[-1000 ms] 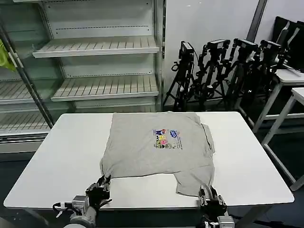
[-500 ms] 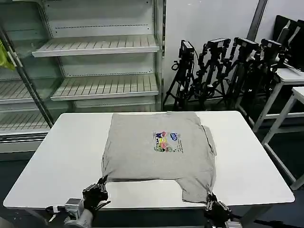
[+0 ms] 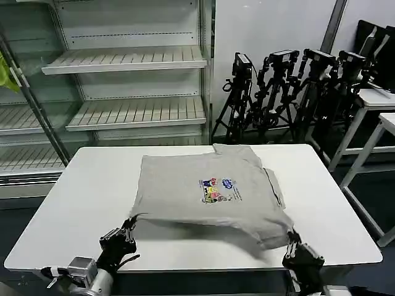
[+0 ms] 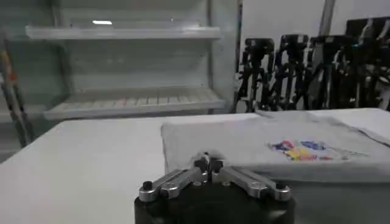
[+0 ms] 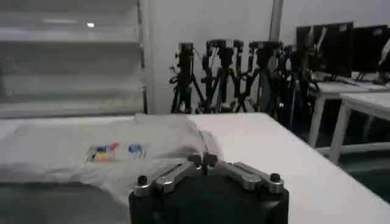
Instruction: Fold and organize the clothes.
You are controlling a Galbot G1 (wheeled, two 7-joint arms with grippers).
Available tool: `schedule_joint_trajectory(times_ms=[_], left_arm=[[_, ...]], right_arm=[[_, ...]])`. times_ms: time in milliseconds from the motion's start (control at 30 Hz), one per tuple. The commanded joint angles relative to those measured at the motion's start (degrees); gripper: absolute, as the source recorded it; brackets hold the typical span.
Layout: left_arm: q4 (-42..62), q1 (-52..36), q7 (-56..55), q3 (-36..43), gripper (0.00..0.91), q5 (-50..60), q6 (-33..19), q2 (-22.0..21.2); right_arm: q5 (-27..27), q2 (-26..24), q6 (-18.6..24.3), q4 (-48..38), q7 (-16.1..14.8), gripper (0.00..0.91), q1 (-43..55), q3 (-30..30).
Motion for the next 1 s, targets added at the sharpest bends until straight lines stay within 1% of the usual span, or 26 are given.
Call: schedule_joint_trajectory(times_ms=[33, 133, 233, 433, 467, 633, 700, 867, 900, 933, 967, 1000], left_arm=[[5.97, -7.57, 0.23, 1.22, 0.050, -2.00, -0.84, 2.62], [10.29, -12.04, 0.14, 2.14, 0.050, -4.87, -1.02, 3.52], [14.66, -16.19, 0.15, 3.54, 0.050, -5.30, -1.99, 4.18], [21.11, -22.93, 0.31, 6.05, 0.050, -5.96, -2.08, 4.81], [22.32, -23.62, 0.27, 6.42, 0.050, -5.75, -2.08, 4.84], [25.58, -26.06, 0.25, 8.09, 0.050, -4.63, -2.11, 4.55], [26.54, -26.70, 0.21, 8.55, 0.050, -3.96, -2.14, 4.28], [28.35, -27.79, 0.08, 9.57, 0.050, -2.28, -2.59, 3.56], [28.72, -27.89, 0.02, 9.80, 0.050, -2.04, -2.81, 3.43], [29.25, -28.08, -0.01, 9.90, 0.071, -1.47, -3.04, 3.13], [29.49, -28.12, 0.00, 9.98, 0.353, -1.24, -3.13, 3.02], [29.66, -28.18, 0.04, 10.09, 0.635, -1.02, -3.23, 2.89]], right_arm=[[6.33, -5.69, 0.58, -12.88, 0.53, 0.000, 18.27, 2.11], [7.20, -6.82, 0.28, -16.95, 0.66, 0.000, 23.43, 0.97], [7.60, -7.73, -0.57, -20.48, 0.63, 0.000, 27.29, -0.44], [7.52, -9.72, -2.49, -28.94, -0.01, 0.000, 35.47, -5.87], [7.52, -9.90, -2.80, -31.14, -0.16, 0.000, 36.82, -6.76], [7.02, -10.34, -4.43, -36.75, -0.76, 0.000, 42.19, -9.73], [6.44, -10.29, -5.02, -38.21, -1.12, 0.000, 43.06, -10.62], [4.39, -9.15, -4.67, -41.50, -1.46, 0.000, 43.63, -12.85], [3.73, -8.73, -4.72, -42.32, -1.45, 0.403, 43.72, -13.22], [3.30, -8.47, -4.58, -42.64, -1.55, 0.695, 43.75, -13.33], [3.07, -8.22, -4.36, -43.15, -1.53, 0.907, 43.73, -13.50], [2.64, -7.96, -3.89, -43.48, -1.48, 0.907, 43.66, -13.63]])
